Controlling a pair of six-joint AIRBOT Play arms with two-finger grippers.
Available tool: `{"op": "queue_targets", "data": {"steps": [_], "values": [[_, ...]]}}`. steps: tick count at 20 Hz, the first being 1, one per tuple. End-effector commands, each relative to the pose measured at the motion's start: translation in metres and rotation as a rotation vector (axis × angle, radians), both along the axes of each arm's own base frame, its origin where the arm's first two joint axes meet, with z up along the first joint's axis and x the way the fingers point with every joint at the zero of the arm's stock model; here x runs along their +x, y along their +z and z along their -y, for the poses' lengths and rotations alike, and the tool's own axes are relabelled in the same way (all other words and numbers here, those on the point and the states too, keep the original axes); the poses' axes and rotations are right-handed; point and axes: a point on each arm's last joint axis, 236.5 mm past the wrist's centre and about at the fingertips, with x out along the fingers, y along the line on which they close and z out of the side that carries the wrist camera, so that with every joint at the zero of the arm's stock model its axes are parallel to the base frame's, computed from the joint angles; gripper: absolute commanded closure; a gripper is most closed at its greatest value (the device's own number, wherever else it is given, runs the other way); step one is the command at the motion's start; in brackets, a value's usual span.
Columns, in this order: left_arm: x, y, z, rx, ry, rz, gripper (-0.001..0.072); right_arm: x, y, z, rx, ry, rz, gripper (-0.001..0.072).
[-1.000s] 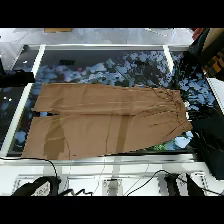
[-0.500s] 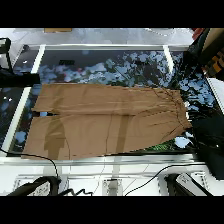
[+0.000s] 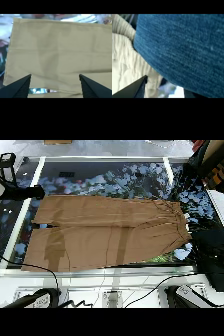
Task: Fold the clothes and pants, and hang the long-sleeved shirts on hangers.
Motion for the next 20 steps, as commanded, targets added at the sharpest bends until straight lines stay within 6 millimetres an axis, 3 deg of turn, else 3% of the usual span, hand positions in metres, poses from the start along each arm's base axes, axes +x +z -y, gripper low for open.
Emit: {"op": "queue_targets", "data": {"steps": [1,3,9,13,14,16,19,20], "values": [[0.002,-0.012,0.004,-0.021,-0.004,-0.030,0.0030,0.009,0.007,-0.001,0.016,-0.014,0.046,0.0136],[0.004,-0.013,0.011,-0.057,-0.010,-0.030,0.0030,0.011,0.010,-0.011,0.060,0.002,0.061,0.0136],[0.004,-0.013,0.013,-0.067,-0.011,-0.028,0.0030,0.017,0.011,-0.013,0.066,-0.005,0.074,0.0161],[0.006,-0.013,0.011,-0.057,-0.009,-0.024,0.0041,0.033,0.010,-0.021,-0.002,0.028,0.071,0.0161],[0.006,-0.015,0.007,-0.041,-0.005,-0.030,0.0130,0.037,0.010,-0.019,-0.019,0.014,0.070,0.0163],[0.006,-0.022,-0.008,0.028,0.007,-0.049,0.0327,0.040,0.009,-0.015,-0.019,-0.034,0.067,0.0271],[0.007,-0.038,-0.030,0.100,0.028,-0.092,0.0640,0.037,0.007,-0.015,-0.037,-0.013,0.049,0.0619],[0.005,-0.044,-0.034,0.095,0.039,-0.113,0.0649,0.035,0.006,-0.015,-0.042,-0.004,0.042,0.0668]]}}
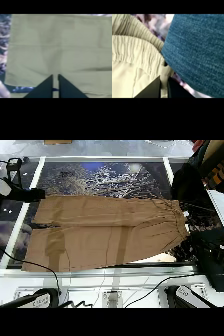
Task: Fold the clothes and pants, and hang the long-sleeved shirts on hangers.
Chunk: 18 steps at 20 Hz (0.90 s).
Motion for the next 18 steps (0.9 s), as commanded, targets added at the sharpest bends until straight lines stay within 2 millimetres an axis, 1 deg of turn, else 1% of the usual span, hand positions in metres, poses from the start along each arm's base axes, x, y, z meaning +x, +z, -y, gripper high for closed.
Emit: {"op": "queue_targets", "data": {"steps": [1,2,4,5,6,7,8,9,11,12,14,15,17,18], "values": [[-0.008,-0.018,-0.023,0.049,0.031,-0.075,0.0649,-0.002,-0.003,0.003,-0.030,0.006,-0.020,0.0682],[-0.018,-0.025,-0.028,0.042,0.043,-0.123,0.0649,-0.002,-0.003,0.002,-0.031,0.010,-0.023,0.0682],[-0.046,-0.038,-0.042,0.021,0.084,-0.241,0.0642,-0.003,-0.003,0.000,-0.028,0.021,-0.024,0.0682],[-0.066,-0.045,-0.049,0.020,0.074,-0.325,0.0594,-0.003,-0.002,-0.004,-0.019,0.031,-0.024,0.0682],[-0.094,-0.053,-0.054,0.024,0.029,-0.439,0.0540,-0.003,-0.002,-0.008,-0.012,0.051,-0.024,0.0682],[-0.122,-0.060,-0.062,0.007,0.025,-0.541,0.0548,-0.004,-0.001,-0.011,-0.011,0.069,-0.024,0.0682],[-0.142,-0.065,-0.073,-0.035,0.084,-0.595,0.0548,-0.004,-0.001,-0.014,-0.012,0.092,-0.024,0.0682],[-0.160,-0.069,-0.083,-0.092,0.167,-0.615,0.0547,-0.005,-0.001,-0.016,-0.009,0.102,-0.027,0.0682],[-0.185,-0.075,-0.093,-0.206,0.269,-0.578,0.0548,-0.005,-0.001,-0.017,-0.008,0.104,-0.028,0.0682],[-0.199,-0.078,-0.101,-0.236,0.324,-0.550,0.0547,-0.005,-0.001,-0.017,-0.008,0.104,-0.028,0.0682],[-0.233,-0.088,-0.116,-0.260,0.439,-0.506,0.0547,-0.005,-0.001,-0.016,-0.009,0.102,-0.027,0.0682],[-0.251,-0.096,-0.120,-0.266,0.484,-0.488,0.0545,-0.005,-0.001,-0.016,-0.009,0.102,-0.027,0.0682],[-0.283,-0.113,-0.121,-0.275,0.532,-0.466,0.0544,-0.005,-0.001,-0.016,-0.012,0.100,-0.027,0.0682],[-0.294,-0.122,-0.121,-0.283,0.569,-0.449,0.0542,-0.005,-0.001,-0.015,-0.014,0.098,-0.027,0.0682]]}}
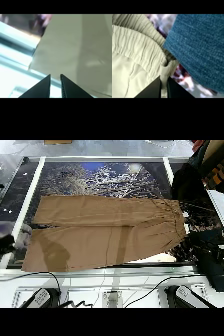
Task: Fold the clothes and pants, and hang the long-sleeved shirts on hangers.
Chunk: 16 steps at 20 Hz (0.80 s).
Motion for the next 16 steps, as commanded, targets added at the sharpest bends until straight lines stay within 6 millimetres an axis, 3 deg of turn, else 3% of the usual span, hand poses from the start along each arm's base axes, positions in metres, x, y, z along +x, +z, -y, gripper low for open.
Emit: {"op": "queue_targets", "data": {"steps": [1,2,3,7,12,14,16], "values": [[-0.045,-0.031,-0.001,-0.002,0.159,0.057,0.0528,0.000,0.000,0.000,-0.003,0.002,0.000,0.0682],[-0.050,-0.039,0.003,-0.028,0.206,0.072,0.0418,0.000,0.000,0.000,-0.003,0.002,0.000,0.0682],[-0.055,-0.048,0.009,-0.072,0.253,0.078,0.0378,0.000,0.000,0.000,-0.003,0.002,0.000,0.0682],[-0.071,-0.074,0.023,-0.183,0.364,0.065,0.0335,0.000,0.000,0.000,-0.002,0.002,0.000,0.0682],[-0.074,-0.094,0.020,-0.193,0.317,0.047,0.0319,0.000,0.000,0.000,-0.001,0.001,0.000,0.0682],[-0.072,-0.100,0.015,-0.182,0.326,0.051,0.0163,0.000,0.000,-0.002,0.006,0.003,-0.001,0.0682],[-0.071,-0.105,0.010,-0.175,0.333,0.052,0.0163,0.000,0.000,-0.002,0.006,0.003,-0.001,0.0682]]}}
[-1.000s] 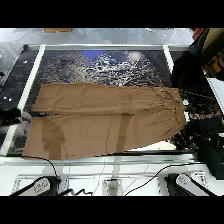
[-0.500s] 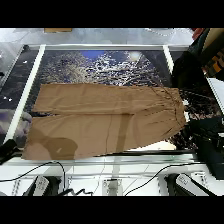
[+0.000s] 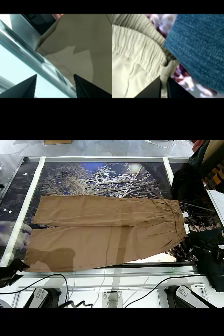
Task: Fold the clothes and pants, and hang the long-sleeved shirts on hangers.
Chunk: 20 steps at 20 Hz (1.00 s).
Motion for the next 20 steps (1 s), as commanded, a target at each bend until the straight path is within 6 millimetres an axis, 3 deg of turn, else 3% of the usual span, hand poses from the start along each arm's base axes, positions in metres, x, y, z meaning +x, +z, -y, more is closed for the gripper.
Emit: {"op": "queue_targets", "data": {"steps": [1,6,12,20], "values": [[0.003,-0.011,-0.010,0.022,0.012,0.005,0.0164,0.000,0.000,-0.002,0.006,0.001,0.000,0.0682],[0.006,-0.021,-0.019,0.048,-0.036,0.018,0.0167,0.000,0.000,-0.002,0.009,0.004,-0.001,0.0682],[0.035,-0.016,-0.024,0.075,-0.044,0.144,0.0174,0.000,0.000,-0.004,0.015,0.009,-0.001,0.0682],[0.028,-0.017,-0.012,0.029,-0.080,0.118,0.0177,-0.001,0.000,-0.007,0.025,0.017,-0.003,0.0682]]}}
